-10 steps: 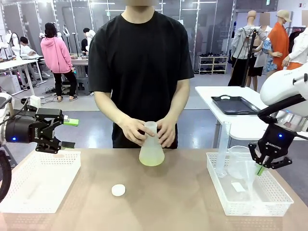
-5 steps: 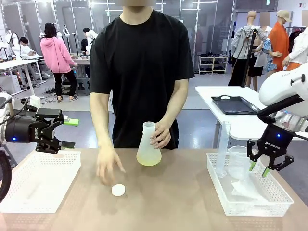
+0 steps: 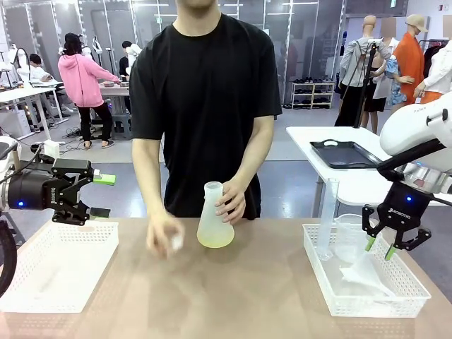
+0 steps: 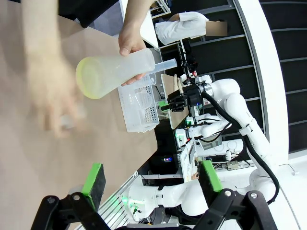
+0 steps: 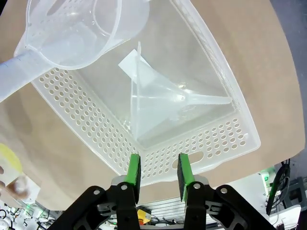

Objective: Prepare the solutions needed for the experiment.
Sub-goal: Once the solution is in the Big flask , pick up the Plastic Funnel and place it back into the right Organizing basket, then when the human places the Big flask in the center of the table, pick up the Big flask and place it in the left Organizing basket.

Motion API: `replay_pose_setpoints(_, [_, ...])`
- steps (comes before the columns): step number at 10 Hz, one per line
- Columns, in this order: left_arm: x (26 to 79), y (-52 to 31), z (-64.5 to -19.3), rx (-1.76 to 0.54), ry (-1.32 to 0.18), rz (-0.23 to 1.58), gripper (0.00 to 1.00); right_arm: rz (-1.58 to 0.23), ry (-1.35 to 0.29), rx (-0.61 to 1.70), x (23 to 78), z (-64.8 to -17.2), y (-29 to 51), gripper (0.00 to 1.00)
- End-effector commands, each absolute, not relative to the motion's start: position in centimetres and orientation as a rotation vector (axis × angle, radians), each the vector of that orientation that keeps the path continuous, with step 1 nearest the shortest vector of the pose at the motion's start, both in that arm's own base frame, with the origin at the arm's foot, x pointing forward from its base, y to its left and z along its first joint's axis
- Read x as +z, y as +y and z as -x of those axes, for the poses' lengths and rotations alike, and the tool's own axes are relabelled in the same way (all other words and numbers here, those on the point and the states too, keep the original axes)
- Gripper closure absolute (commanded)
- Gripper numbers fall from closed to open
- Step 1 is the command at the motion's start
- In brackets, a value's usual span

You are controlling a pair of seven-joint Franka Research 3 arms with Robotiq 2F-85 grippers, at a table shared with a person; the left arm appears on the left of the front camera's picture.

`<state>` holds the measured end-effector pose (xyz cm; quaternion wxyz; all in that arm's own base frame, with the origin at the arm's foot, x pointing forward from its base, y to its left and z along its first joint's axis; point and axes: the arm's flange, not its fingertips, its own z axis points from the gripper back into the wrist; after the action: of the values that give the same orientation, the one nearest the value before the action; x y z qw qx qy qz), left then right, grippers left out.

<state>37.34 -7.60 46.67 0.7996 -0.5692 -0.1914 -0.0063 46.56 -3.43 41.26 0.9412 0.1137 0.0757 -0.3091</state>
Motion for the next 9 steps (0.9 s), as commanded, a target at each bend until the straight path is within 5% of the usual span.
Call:
replay_pose_setpoints(1, [46.92, -7.86, -37.33, -0.002, -0.411, 1.252, 0.00, -0.232, 0.153, -0.629, 41.25, -46.56, -3.44, 0.59])
replay_pose_setpoints(9, [46.92, -7.86, -37.33, -0.002, -0.411, 1.252, 0.00, -0.232, 0.153, -0.629, 41.25, -46.56, -3.44, 0.59])
